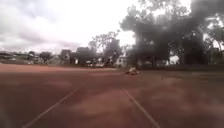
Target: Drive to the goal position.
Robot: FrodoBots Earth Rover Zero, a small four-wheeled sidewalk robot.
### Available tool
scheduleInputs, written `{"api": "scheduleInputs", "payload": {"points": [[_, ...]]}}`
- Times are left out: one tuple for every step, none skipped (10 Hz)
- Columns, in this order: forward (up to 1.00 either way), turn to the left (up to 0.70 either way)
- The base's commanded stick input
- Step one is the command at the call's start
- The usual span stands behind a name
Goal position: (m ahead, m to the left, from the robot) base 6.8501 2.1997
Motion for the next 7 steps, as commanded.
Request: {"api": "scheduleInputs", "payload": {"points": [[0.85,0.0],[0.85,0.0],[0.85,0.0],[0.85,0.0],[0.85,0.0],[0.85,0.0],[0.85,0.0]]}}
